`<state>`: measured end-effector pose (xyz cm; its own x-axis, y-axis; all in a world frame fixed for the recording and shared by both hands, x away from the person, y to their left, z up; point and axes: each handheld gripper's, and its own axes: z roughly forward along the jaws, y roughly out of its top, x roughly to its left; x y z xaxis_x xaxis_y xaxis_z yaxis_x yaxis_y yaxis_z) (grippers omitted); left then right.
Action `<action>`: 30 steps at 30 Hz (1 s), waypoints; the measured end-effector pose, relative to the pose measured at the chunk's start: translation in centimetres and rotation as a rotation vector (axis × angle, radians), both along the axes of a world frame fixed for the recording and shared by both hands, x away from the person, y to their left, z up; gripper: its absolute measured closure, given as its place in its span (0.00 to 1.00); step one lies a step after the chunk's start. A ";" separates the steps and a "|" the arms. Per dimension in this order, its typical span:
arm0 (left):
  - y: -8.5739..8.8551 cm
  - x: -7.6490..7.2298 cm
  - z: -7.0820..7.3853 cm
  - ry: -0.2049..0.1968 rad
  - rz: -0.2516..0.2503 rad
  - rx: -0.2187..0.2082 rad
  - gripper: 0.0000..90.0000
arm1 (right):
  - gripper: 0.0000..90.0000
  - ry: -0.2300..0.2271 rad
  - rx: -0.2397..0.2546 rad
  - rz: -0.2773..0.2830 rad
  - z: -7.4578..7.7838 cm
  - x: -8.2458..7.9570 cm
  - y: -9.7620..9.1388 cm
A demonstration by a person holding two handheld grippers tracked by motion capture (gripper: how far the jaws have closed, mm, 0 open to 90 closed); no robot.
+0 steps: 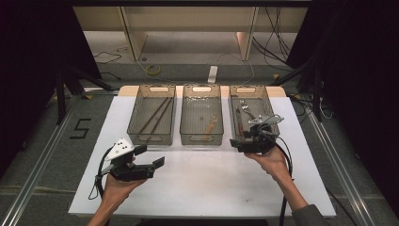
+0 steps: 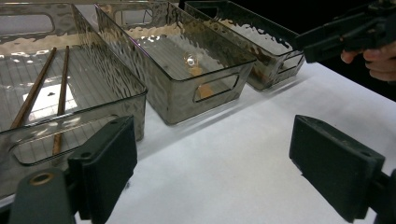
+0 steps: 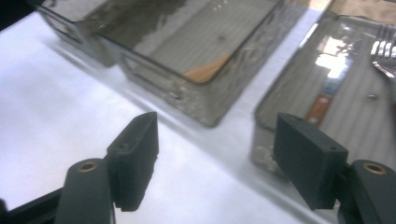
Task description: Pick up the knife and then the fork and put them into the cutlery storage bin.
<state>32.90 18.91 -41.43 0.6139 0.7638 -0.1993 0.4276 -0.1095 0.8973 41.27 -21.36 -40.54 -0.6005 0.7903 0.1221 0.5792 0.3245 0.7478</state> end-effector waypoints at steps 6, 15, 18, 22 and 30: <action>0.0 0.0 0.0 0.000 -0.007 -0.006 0.16 | 0.31 -0.035 0.061 0.012 -0.3 -2.2 0.1; 0.0 0.1 0.0 0.006 -0.022 -0.024 0.16 | 0.29 -0.090 0.188 0.028 -0.8 -5.4 -1.7; -0.1 0.1 -0.1 0.008 -0.031 -0.030 0.16 | 0.29 -0.124 0.204 0.028 -0.9 -6.3 -2.1; -0.3 0.0 -0.1 0.006 -0.044 -0.026 0.16 | 0.27 -0.135 0.214 0.032 -1.3 -7.2 -2.7; -0.2 0.0 -0.2 0.019 -0.058 -0.033 0.16 | 0.24 -0.163 0.243 0.012 -1.8 -8.8 -4.0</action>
